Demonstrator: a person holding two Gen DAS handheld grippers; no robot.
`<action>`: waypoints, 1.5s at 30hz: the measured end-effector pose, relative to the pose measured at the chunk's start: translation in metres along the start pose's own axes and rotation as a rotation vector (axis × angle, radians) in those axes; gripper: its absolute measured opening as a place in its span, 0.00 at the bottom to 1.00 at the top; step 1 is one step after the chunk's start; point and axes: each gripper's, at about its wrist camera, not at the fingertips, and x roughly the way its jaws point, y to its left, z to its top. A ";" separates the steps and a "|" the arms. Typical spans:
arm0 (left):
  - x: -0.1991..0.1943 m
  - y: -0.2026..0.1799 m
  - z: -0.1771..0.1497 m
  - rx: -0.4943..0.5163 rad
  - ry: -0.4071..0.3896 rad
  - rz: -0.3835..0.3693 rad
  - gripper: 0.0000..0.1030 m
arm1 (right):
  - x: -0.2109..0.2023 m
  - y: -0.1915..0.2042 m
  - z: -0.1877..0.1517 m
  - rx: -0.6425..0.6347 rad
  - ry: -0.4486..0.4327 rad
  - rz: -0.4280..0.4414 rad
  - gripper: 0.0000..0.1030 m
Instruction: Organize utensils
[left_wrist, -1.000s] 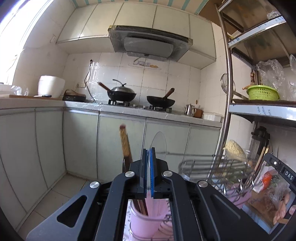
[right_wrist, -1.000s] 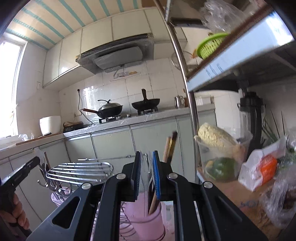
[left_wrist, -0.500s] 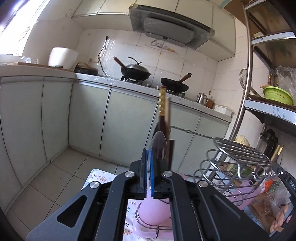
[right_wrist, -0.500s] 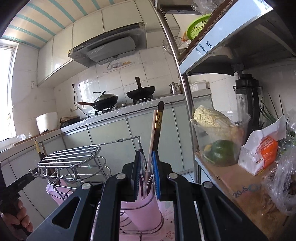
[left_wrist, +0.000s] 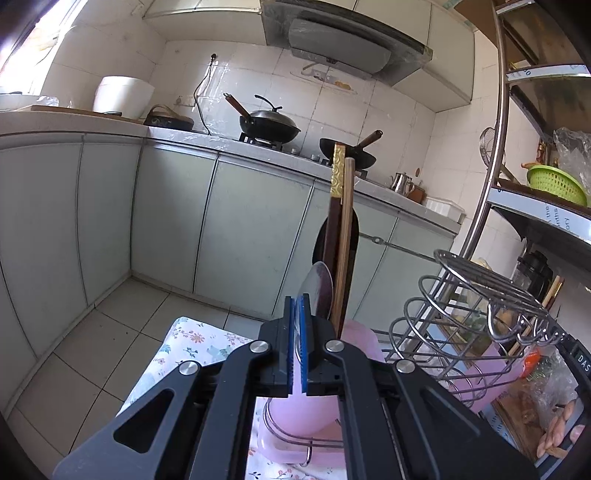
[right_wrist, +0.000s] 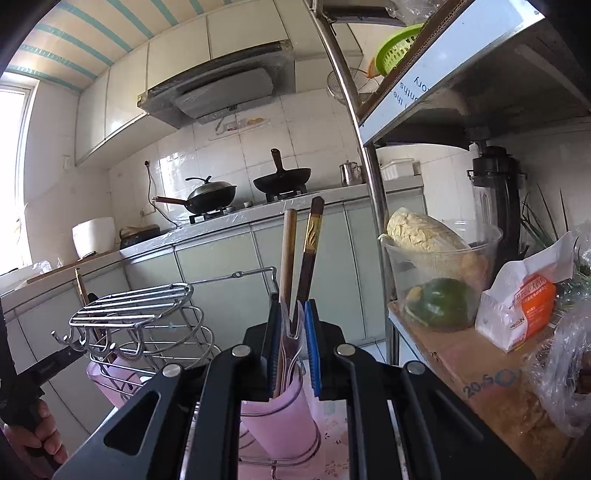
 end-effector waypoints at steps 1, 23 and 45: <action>-0.001 0.000 0.000 -0.001 0.001 -0.001 0.02 | 0.000 0.000 0.001 0.001 0.002 0.004 0.12; -0.007 -0.003 -0.011 0.013 0.071 0.019 0.25 | -0.013 0.004 -0.017 0.059 0.140 0.100 0.45; -0.053 -0.036 -0.024 0.113 0.164 -0.062 0.43 | -0.033 0.030 -0.060 0.036 0.342 0.072 0.47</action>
